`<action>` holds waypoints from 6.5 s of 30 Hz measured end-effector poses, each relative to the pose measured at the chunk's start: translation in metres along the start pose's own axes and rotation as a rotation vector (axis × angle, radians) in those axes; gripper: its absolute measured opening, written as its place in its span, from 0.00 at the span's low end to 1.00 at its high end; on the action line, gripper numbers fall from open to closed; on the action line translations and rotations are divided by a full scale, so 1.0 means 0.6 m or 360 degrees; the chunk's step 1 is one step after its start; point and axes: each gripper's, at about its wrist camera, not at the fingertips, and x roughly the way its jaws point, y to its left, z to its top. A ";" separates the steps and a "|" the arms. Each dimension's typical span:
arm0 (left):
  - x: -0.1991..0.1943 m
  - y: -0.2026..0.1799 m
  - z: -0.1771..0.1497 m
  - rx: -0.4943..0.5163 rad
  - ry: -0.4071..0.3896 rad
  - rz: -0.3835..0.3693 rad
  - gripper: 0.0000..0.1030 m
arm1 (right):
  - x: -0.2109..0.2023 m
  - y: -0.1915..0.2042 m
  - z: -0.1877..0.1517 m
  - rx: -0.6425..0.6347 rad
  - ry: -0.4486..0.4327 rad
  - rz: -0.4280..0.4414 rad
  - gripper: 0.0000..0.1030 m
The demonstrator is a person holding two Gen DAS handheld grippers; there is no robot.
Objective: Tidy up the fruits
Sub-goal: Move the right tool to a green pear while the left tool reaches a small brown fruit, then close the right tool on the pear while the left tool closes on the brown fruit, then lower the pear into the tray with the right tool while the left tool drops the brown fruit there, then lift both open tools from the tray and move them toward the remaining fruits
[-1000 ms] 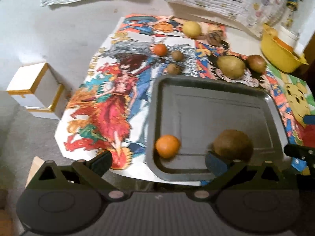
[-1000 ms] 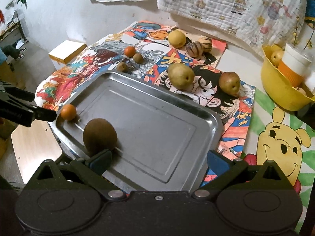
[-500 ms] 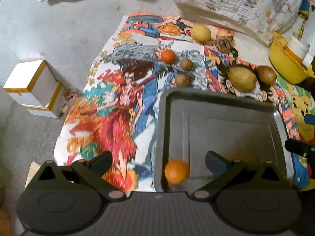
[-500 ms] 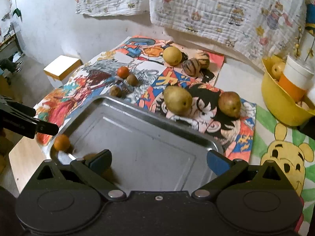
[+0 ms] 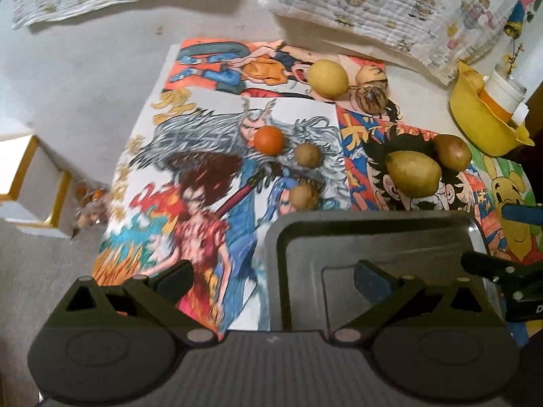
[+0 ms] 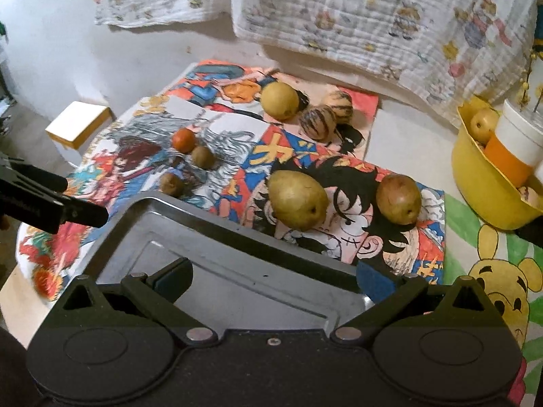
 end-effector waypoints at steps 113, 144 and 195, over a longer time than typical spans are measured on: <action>0.054 -0.044 -0.022 -0.0070 0.0308 -0.0073 0.27 | 0.075 0.039 -0.006 -0.0018 0.0350 0.0376 0.57; 0.046 -0.057 -0.032 -0.0018 0.0428 -0.0007 0.44 | 0.058 0.011 -0.044 0.0242 0.0364 0.0500 0.70; -0.087 -0.014 -0.156 0.0010 0.0337 0.0254 0.99 | -0.028 -0.020 -0.092 0.0286 0.0204 0.0139 0.99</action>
